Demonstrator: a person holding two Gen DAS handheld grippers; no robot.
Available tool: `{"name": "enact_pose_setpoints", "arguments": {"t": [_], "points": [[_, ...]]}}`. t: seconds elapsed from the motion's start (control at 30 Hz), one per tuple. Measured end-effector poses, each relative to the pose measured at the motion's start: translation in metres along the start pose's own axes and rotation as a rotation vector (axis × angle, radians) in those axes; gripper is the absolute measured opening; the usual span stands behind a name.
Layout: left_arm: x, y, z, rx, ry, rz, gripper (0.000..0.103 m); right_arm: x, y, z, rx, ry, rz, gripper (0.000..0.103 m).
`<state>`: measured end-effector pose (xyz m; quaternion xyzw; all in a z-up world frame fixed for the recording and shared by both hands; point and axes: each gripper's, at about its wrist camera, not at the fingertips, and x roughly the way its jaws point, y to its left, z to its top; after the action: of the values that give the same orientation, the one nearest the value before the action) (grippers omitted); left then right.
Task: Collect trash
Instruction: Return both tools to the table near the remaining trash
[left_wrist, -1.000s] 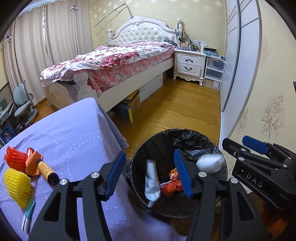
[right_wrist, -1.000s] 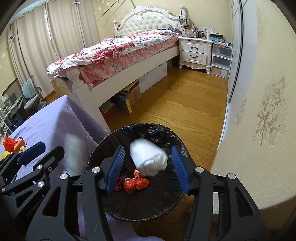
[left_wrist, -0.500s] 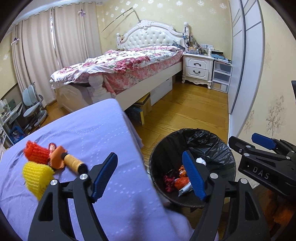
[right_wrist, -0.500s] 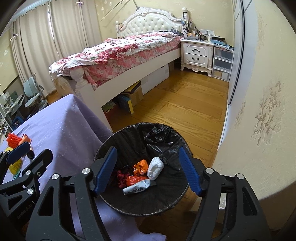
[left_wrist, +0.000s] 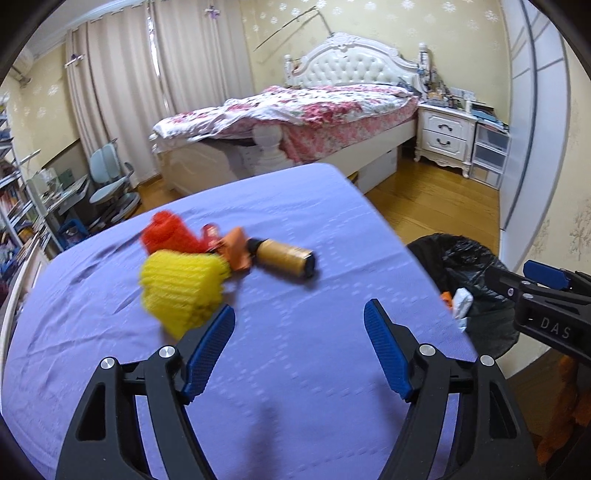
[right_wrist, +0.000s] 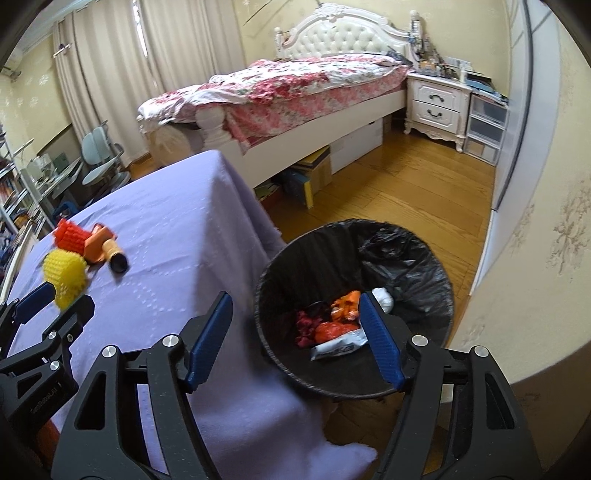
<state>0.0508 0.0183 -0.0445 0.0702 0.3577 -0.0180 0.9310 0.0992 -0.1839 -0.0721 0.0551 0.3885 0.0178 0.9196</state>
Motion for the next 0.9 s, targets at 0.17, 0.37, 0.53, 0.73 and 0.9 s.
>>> {"name": "enact_pose_setpoints", "arguments": {"t": [0.17,0.37,0.53,0.73,0.9], "points": [[0.003,0.034,-0.016,-0.065,0.043,0.043,0.073,0.0,0.036,-0.006,-0.058,0.013,0.05,0.069],[0.015,0.064,-0.022,-0.136,0.108,0.048,0.065,0.007,0.071,-0.009,-0.118,0.046,0.092,0.069],[0.027,0.071,-0.028,-0.132,0.176,0.011,0.056,0.015,0.093,-0.007,-0.163,0.061,0.101,0.069],[0.026,0.073,-0.029,-0.105,0.157,-0.007,0.026,0.031,0.118,0.001,-0.209,0.075,0.117,0.069],[0.027,0.083,-0.031,-0.125,0.148,0.002,0.021,0.047,0.138,0.011,-0.236,0.083,0.123,0.069]]}}
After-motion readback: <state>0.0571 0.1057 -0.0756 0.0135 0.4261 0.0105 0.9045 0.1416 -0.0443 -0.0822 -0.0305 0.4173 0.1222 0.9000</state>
